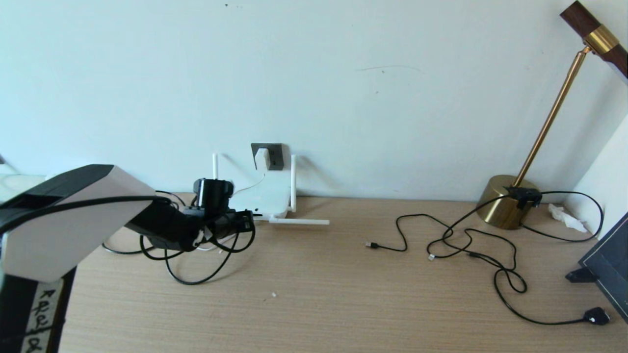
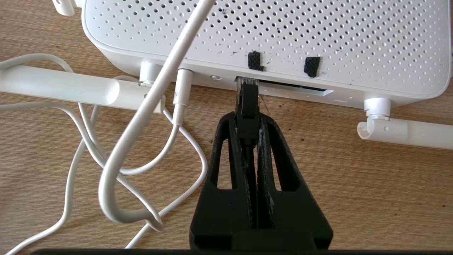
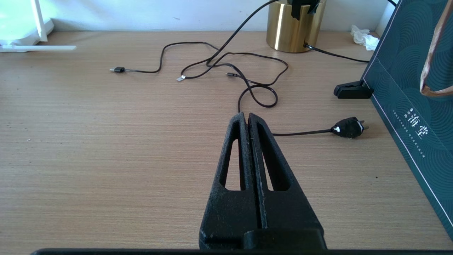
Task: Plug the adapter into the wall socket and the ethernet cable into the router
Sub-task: Plug cable into router interface
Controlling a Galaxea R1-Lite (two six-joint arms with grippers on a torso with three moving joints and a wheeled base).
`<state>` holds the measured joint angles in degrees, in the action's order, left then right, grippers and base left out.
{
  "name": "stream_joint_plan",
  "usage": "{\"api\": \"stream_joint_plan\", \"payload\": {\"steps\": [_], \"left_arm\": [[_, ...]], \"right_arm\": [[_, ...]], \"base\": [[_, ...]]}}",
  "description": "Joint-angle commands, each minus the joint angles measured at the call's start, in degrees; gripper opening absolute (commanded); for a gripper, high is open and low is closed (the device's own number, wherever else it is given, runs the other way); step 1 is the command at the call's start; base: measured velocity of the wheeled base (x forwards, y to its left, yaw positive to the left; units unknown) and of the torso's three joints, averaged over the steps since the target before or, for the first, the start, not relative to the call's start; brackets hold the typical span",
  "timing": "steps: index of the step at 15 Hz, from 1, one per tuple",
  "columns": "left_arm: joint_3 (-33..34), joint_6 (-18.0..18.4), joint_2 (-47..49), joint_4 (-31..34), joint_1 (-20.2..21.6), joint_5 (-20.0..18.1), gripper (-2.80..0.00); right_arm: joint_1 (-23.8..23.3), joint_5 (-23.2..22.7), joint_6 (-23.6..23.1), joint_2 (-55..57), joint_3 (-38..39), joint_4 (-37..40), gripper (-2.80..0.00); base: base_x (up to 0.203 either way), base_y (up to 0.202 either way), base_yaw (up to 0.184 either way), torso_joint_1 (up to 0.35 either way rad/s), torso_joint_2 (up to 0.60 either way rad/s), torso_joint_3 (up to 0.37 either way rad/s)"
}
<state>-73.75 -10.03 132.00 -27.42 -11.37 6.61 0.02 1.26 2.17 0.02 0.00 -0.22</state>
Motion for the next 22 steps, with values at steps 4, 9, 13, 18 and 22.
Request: {"api": "stream_joint_plan", "payload": {"steps": [4,9,13,18,22], "left_arm": [[0.0,-0.1,-0.2,-0.1,0.0,0.1,-2.80],[0.2,-0.1,-0.2,-0.1,0.0,0.1,-2.80],[0.4,-0.1,-0.1,-0.2,-0.1,0.1,-2.80],[0.4,-0.1,-0.4,-0.1,-0.1,0.2,-2.80],[0.8,-0.1,-0.9,-0.1,-0.1,0.2,-2.80]], "right_arm": [[0.1,0.0,0.0,0.0,0.0,0.0,-2.80],[0.1,0.0,0.0,0.0,0.0,0.0,-2.80],[0.1,0.0,0.0,0.0,0.0,0.0,-2.80],[0.1,0.0,0.0,0.0,0.0,0.0,-2.80],[0.1,0.0,0.0,0.0,0.0,0.0,-2.80]], "base": [[0.000,0.000,0.000,0.000,0.00,0.000],[0.000,0.000,0.000,0.000,0.00,0.000],[0.000,0.000,0.000,0.000,0.00,0.000],[0.000,0.000,0.000,0.000,0.00,0.000],[0.000,0.000,0.000,0.000,0.00,0.000]]}}
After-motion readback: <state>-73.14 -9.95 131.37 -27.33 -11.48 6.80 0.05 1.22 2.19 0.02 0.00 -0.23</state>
